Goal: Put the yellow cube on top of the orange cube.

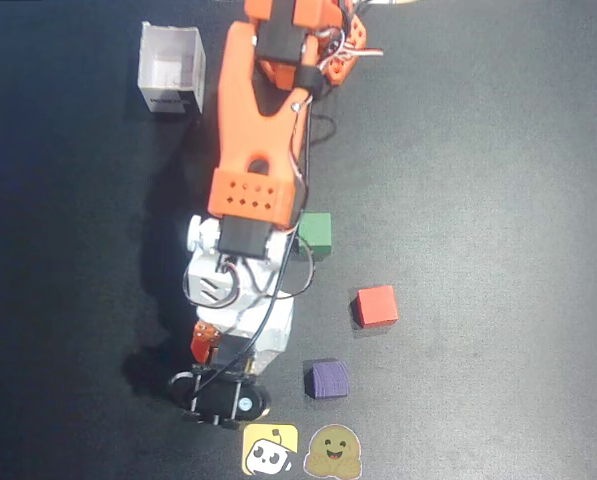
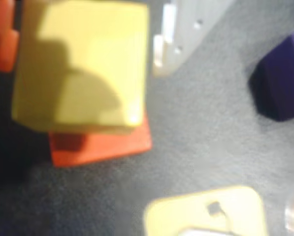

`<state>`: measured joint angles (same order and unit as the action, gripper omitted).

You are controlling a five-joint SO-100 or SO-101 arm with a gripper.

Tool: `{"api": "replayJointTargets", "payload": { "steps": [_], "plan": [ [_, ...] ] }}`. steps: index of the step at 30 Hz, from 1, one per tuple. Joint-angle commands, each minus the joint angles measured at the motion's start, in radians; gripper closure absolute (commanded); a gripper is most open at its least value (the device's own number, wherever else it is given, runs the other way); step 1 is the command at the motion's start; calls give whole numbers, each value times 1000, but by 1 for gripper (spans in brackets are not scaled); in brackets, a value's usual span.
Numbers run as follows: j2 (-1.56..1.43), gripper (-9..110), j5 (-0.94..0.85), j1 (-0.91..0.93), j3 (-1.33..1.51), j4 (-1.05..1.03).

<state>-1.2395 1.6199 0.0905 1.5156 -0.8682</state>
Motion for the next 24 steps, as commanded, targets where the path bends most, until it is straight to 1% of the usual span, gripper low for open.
{"api": "replayJointTargets", "payload": {
  "steps": [1, 7, 13, 16, 17, 19, 20, 24],
  "plan": [
    [-107, 80, 6, -8, 3, -3],
    [-244, 80, -9, -15, 75, -32],
    [-480, 80, -55, -15, 259, -34],
    [-632, 85, -57, -23, 399, -31],
    [-683, 88, -66, -25, 446, -28],
    [-784, 99, -98, -34, 543, -11],
    [-831, 101, -100, -40, 588, -6],
    [-1046, 101, -110, -71, 781, 17]
  ]
}}
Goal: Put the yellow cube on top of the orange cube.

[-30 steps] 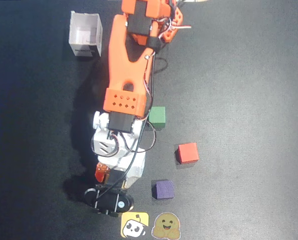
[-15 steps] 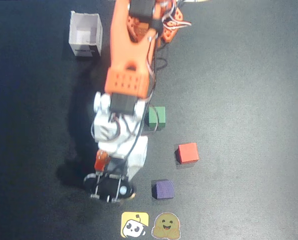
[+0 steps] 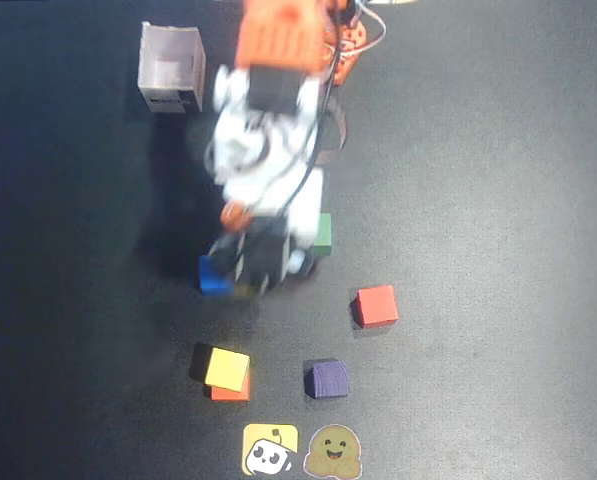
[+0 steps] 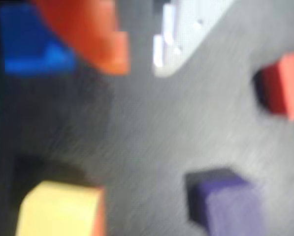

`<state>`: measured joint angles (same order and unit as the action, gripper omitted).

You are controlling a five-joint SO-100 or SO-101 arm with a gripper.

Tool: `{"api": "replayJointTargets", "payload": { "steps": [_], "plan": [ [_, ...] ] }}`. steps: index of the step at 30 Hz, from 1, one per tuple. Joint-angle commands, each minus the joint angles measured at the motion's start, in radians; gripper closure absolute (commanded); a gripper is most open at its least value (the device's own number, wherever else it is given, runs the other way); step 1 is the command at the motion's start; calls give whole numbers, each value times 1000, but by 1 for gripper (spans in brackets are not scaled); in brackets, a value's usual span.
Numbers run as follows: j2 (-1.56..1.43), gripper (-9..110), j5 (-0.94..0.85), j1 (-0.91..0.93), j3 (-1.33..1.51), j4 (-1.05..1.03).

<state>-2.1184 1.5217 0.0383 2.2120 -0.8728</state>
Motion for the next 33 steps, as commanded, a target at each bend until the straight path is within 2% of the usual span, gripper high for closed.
{"api": "replayJointTargets", "payload": {
  "steps": [1, 8, 14, 20, 29, 33],
  "plan": [
    [-216, 101, -14, -28, 124, 21],
    [-557, 101, -25, -84, 380, -17],
    [-956, 101, -25, -103, 588, -172],
    [-974, 101, -26, -117, 661, -215],
    [-974, 101, -11, -112, 661, -393],
    [-974, 101, -48, -115, 661, -391]
  ]
}}
